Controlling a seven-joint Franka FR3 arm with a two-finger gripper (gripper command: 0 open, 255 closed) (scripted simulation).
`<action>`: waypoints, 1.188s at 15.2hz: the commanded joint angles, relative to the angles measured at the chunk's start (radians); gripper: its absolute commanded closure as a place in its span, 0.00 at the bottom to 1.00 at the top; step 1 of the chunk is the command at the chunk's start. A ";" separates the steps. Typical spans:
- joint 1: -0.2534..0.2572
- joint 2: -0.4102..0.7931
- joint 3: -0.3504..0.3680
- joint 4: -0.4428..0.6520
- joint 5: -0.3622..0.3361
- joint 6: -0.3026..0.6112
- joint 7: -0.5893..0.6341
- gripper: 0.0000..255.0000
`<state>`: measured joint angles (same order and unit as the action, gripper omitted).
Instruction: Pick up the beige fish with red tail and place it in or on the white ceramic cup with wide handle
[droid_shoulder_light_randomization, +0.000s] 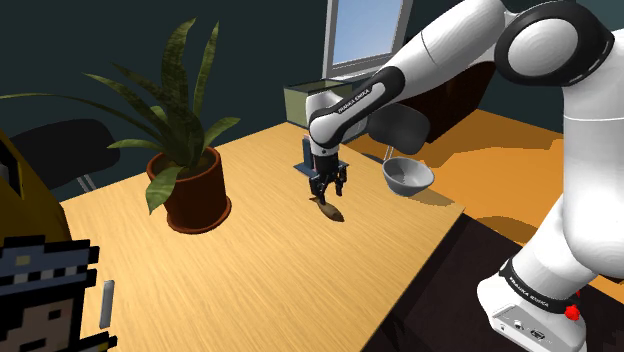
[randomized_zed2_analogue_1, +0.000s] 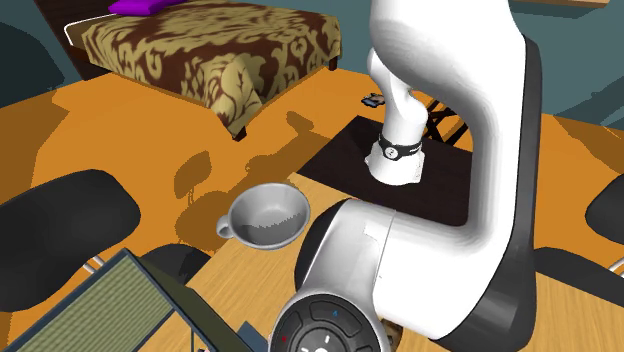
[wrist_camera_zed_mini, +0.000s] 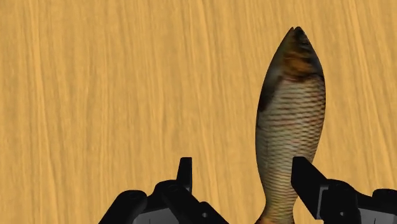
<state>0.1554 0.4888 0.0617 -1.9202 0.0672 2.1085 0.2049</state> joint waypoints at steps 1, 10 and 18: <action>-0.003 0.015 -0.006 -0.011 -0.006 -0.004 0.001 1.00; 0.041 -0.103 0.024 -0.109 -0.020 0.124 0.009 0.00; 0.052 -0.064 0.028 -0.154 -0.025 0.225 0.013 0.00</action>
<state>0.2062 0.4171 0.0892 -2.0690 0.0421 2.3196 0.2174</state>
